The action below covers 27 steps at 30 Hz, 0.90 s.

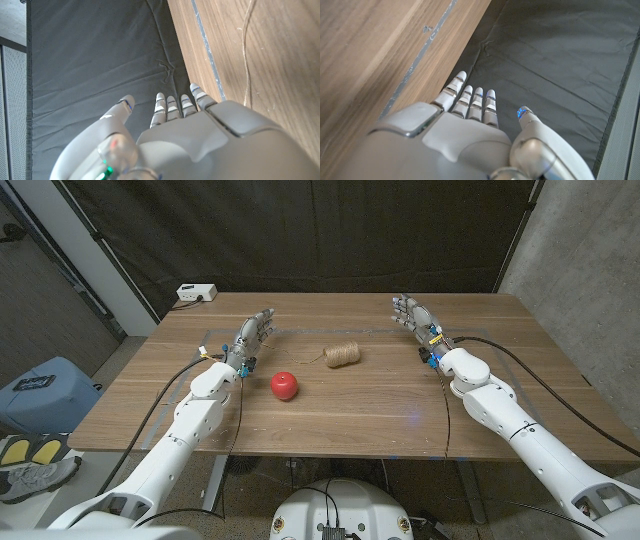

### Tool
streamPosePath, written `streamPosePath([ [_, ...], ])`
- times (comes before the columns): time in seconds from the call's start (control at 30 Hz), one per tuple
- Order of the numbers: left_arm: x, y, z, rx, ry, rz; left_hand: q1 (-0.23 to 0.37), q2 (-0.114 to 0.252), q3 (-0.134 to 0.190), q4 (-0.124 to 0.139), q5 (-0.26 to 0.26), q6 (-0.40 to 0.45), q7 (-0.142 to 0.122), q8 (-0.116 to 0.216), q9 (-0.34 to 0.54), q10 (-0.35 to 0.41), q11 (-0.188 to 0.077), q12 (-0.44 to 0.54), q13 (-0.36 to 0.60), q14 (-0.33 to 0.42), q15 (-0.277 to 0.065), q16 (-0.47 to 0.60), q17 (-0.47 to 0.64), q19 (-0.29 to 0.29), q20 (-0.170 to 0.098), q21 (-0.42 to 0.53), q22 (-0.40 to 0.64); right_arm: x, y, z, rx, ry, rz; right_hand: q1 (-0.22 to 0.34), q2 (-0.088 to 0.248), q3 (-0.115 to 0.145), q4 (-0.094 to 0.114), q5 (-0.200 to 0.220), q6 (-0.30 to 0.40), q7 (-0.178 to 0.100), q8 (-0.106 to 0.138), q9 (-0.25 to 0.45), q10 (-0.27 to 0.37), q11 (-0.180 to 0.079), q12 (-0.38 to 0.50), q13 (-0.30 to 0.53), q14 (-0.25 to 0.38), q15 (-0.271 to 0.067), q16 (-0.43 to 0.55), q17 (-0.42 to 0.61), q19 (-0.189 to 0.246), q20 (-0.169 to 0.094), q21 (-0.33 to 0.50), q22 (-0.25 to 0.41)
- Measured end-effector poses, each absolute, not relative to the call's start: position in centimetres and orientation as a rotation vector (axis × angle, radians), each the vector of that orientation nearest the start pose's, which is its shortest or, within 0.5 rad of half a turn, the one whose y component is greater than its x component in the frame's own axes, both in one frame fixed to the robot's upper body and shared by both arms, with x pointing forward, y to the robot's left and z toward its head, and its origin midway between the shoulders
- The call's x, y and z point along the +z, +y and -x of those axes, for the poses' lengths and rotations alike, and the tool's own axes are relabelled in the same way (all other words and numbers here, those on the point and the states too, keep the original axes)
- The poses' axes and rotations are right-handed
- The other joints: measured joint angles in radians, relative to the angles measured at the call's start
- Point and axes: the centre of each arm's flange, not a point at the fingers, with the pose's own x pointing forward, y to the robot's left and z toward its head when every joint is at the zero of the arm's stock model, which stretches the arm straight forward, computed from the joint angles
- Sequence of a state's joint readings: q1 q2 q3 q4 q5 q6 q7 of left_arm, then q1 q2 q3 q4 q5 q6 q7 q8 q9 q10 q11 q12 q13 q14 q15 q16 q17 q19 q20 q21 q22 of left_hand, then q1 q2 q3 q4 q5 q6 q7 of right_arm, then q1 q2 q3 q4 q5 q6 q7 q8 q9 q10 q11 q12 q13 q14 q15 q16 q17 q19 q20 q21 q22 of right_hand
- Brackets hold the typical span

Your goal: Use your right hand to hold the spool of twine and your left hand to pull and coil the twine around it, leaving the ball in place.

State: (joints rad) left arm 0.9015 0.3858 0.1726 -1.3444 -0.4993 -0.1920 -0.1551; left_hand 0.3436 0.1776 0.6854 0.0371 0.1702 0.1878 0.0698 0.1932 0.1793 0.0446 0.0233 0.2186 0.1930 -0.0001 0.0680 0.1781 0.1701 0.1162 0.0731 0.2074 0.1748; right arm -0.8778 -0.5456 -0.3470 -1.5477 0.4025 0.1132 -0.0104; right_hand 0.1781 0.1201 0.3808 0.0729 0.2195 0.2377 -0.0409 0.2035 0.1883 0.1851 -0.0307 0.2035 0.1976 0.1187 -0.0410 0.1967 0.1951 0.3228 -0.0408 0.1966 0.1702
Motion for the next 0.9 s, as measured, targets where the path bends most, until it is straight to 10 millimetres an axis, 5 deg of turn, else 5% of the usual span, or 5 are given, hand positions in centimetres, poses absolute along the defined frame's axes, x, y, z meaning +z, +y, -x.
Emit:
streamPosePath([
  [0.9, -2.6, 28.6, -65.4, -0.262, -0.588, 0.032, 0.004, 0.004, -0.004, -0.012, 0.004, 0.000, 0.000, 0.000, 0.000, 0.000, 0.000, 0.000, 0.000, -0.004, 0.004, 0.000, 0.000, 0.000, 0.000, 0.000, 0.000, 3.7, -22.0, -60.1, 0.250, -0.638, 0.461, 0.058, -0.013, 0.014, -0.058, -0.013, 0.002, 0.002, 0.000, 0.000, 0.000, 0.000, 0.000, 0.000, 0.005, 0.005, 0.000, -0.004, 0.000, 0.000, 0.000, 0.000],
])
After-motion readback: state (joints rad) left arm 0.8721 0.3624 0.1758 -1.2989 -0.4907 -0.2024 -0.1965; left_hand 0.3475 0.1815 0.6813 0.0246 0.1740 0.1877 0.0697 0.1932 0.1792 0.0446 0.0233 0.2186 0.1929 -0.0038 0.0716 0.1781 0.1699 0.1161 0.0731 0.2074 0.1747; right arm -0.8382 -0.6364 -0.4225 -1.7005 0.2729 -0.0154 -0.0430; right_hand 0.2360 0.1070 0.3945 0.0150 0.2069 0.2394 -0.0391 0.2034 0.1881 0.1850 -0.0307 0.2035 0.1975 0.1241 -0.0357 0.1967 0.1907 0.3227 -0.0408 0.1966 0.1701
